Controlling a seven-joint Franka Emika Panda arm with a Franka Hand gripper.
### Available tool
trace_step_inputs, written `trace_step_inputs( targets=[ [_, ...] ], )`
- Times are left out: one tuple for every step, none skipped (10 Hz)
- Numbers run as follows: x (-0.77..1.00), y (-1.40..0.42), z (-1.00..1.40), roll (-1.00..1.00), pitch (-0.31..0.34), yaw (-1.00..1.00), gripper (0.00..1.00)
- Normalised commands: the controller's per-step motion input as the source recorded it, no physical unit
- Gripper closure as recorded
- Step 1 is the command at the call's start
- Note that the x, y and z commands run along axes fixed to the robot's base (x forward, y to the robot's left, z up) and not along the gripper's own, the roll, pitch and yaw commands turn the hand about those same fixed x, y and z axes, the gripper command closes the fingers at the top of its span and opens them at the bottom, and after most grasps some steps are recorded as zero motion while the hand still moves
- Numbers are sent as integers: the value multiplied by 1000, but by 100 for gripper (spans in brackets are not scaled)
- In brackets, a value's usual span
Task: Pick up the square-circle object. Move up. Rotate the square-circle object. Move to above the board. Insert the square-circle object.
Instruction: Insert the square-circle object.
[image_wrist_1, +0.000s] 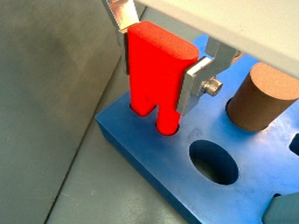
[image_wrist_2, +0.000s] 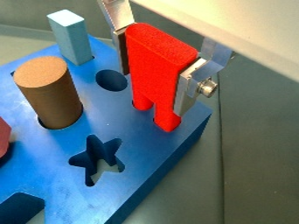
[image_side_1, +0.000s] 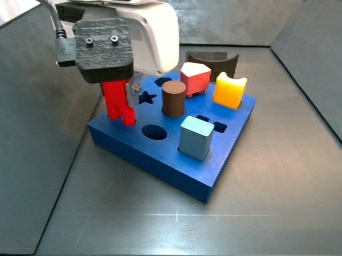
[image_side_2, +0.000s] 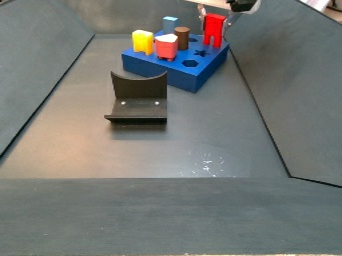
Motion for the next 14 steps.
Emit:
trace_step_inputs(
  targets=[
    [0, 0, -91, 0, 0, 0, 100],
    [-60, 0, -820, 33, -149, 0, 100],
    [0, -23, -909, 50, -180, 0, 100],
    [537, 0, -809, 33, -63, -129, 100],
    [954, 23, -526, 3, 87, -123, 100],
    [971, 143, -377, 0, 149, -91, 100],
    [949, 137, -234, 13, 201, -40, 100],
    [497, 23, -140, 64, 157, 0, 100],
    [80, 0, -37, 70, 40, 0, 100],
    [-80, -43, -49, 67, -61, 0, 100],
    [-340, -163, -366, 219, -186, 49, 100],
    [-500, -100, -609, 247, -266, 154, 100],
    [-517, -89, -623, 197, -283, 263, 100],
    [-443, -83, -660, 150, -286, 240, 100]
  ],
)
